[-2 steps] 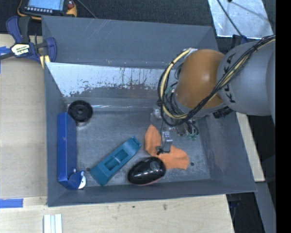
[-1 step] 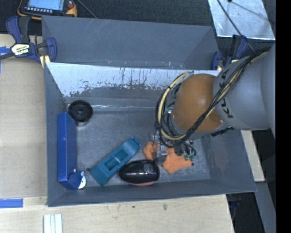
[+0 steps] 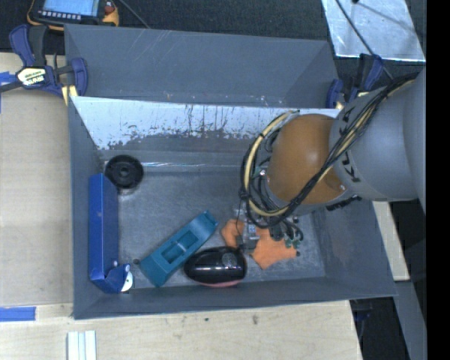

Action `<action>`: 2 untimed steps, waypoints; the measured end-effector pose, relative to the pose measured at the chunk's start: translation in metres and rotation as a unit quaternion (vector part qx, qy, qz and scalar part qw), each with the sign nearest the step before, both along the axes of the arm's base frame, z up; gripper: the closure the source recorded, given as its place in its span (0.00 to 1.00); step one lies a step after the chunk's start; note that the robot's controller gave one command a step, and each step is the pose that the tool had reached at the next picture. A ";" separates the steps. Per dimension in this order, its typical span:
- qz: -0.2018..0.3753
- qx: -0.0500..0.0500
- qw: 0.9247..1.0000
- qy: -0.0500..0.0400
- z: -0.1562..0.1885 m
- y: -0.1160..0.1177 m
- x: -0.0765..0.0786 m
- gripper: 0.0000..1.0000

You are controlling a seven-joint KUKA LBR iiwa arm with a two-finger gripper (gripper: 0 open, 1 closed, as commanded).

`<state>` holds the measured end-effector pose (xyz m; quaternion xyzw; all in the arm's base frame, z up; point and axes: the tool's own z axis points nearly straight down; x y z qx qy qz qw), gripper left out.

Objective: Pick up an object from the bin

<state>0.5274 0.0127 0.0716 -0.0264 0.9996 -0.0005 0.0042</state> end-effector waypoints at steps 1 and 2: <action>0.008 0.001 1.000 0.002 0.000 -0.018 -0.011 1.00; 0.016 -0.001 1.000 0.002 0.000 -0.019 -0.026 1.00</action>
Offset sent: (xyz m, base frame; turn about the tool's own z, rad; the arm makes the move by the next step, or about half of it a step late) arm -0.0346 -0.0082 -0.0016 -0.0444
